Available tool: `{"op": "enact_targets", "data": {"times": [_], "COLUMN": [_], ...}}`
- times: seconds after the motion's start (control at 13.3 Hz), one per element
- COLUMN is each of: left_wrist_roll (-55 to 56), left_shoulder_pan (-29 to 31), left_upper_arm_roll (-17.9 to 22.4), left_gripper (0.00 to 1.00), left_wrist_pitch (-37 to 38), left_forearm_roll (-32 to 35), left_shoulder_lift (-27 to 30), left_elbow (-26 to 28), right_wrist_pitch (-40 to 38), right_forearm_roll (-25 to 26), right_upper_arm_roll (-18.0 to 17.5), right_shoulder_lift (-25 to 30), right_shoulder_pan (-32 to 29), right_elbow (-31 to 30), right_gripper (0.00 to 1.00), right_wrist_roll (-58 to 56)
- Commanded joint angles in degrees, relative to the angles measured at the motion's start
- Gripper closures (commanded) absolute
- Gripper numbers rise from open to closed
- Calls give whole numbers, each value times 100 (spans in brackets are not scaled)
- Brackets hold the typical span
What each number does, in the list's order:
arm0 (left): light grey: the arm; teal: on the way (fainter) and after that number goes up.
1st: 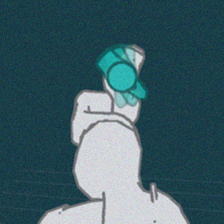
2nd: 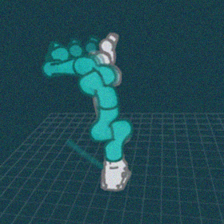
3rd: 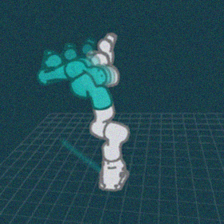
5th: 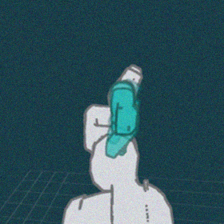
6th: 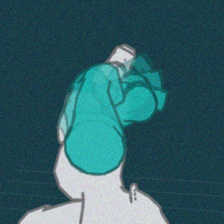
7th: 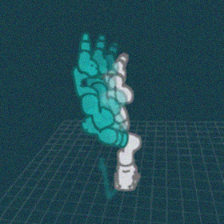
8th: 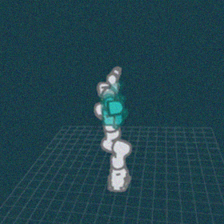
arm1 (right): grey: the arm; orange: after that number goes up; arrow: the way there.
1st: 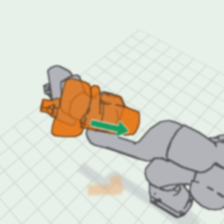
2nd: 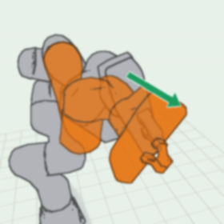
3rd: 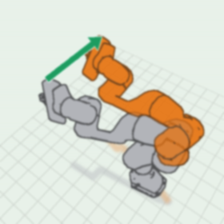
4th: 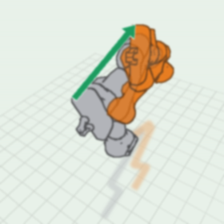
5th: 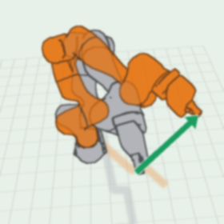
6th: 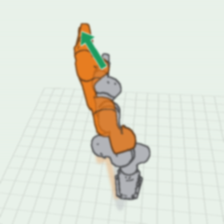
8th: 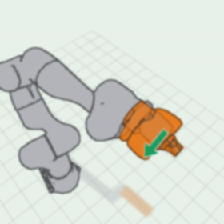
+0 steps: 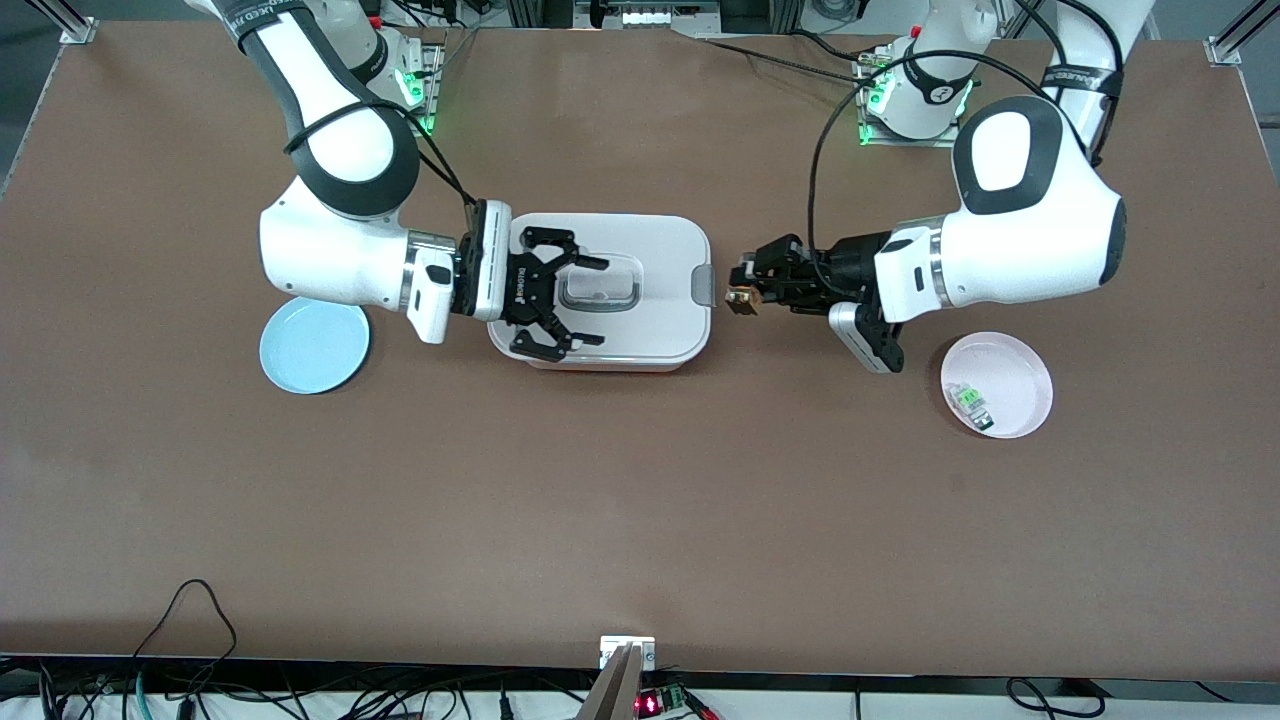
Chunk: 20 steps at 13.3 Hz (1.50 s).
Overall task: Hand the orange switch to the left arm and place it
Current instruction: 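Carry the switch to the pink plate while the right gripper withdraws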
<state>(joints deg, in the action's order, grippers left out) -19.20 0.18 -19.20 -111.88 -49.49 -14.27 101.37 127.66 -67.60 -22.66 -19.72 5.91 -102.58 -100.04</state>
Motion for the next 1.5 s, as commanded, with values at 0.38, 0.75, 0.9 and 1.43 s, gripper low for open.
{"op": "enact_targets", "data": {"times": [0.38, 0.75, 0.9, 1.43], "left_wrist_roll": [-2384, -3545, -3686, -4890], "left_shoulder_pan": [992, 1493, 1608, 2082], "left_upper_arm_roll": [-13, -13, -13, -5], "left_gripper": [91, 91, 91, 91], "left_wrist_pitch": [720, 931, 905, 149], "left_forearm_roll": [2062, 3592, 4320, 6029], "left_shoulder_lift": [-568, -726, -735, -1173], "left_elbow": [-170, -179, -179, -21], "right_wrist_pitch": [-734, -873, -1128, -2647], "right_forearm_roll": [2801, 5052, 5553, 7138], "right_upper_arm_roll": [-28, -89, -81, -28], "right_shoulder_lift": [398, 407, 425, 618], "right_shoulder_pan": [-740, -731, -731, -731], "right_elbow": [-69, 378, 467, 870], "right_gripper": [0, 0, 0, 0], "right_wrist_roll": [4108, 7740, 8392, 11794]}}
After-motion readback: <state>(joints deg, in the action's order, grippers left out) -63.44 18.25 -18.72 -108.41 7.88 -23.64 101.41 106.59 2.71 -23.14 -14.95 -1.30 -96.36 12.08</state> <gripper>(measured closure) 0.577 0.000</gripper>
